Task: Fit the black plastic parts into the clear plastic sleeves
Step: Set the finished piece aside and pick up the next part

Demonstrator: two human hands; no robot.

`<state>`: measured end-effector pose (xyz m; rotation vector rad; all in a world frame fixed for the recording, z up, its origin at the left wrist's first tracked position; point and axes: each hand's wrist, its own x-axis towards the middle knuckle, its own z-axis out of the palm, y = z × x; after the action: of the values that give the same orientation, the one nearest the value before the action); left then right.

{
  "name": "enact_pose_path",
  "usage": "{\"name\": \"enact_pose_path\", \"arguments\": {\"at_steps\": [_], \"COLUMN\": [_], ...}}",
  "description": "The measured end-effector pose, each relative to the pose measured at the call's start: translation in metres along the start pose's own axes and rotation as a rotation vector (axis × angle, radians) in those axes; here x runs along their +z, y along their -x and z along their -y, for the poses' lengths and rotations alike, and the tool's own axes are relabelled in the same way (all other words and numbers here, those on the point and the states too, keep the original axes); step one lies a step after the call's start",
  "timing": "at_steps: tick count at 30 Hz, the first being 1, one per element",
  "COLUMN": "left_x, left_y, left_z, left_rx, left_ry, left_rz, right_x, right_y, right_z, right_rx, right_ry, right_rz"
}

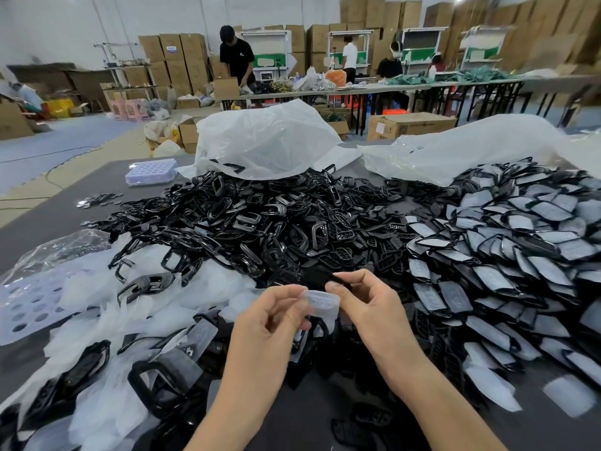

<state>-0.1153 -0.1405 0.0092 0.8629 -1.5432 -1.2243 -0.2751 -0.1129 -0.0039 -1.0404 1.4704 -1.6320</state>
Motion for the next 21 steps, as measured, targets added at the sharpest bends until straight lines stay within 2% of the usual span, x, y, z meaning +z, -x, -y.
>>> {"name": "enact_pose_path", "arguments": {"at_steps": [4, 9, 14, 21], "left_x": [-0.001, -0.002, -0.004, -0.006], "left_y": [0.001, 0.000, 0.000, -0.004], "left_z": [0.002, 0.000, 0.004, 0.008], "left_rx": [0.027, 0.128, 0.038, 0.024], "left_ry": [-0.090, -0.218, -0.151, -0.114], "left_rz": [-0.078, -0.175, -0.141, -0.165], "right_x": [0.004, 0.005, 0.007, 0.009], "right_y": [0.003, 0.006, 0.008, 0.010], "right_z": [0.005, 0.011, 0.013, 0.015], "right_rx": [0.123, 0.091, 0.055, 0.045], "right_ry": [-0.221, -0.182, -0.100, -0.128], "right_rz": [0.124, 0.172, 0.186, 0.202]}}
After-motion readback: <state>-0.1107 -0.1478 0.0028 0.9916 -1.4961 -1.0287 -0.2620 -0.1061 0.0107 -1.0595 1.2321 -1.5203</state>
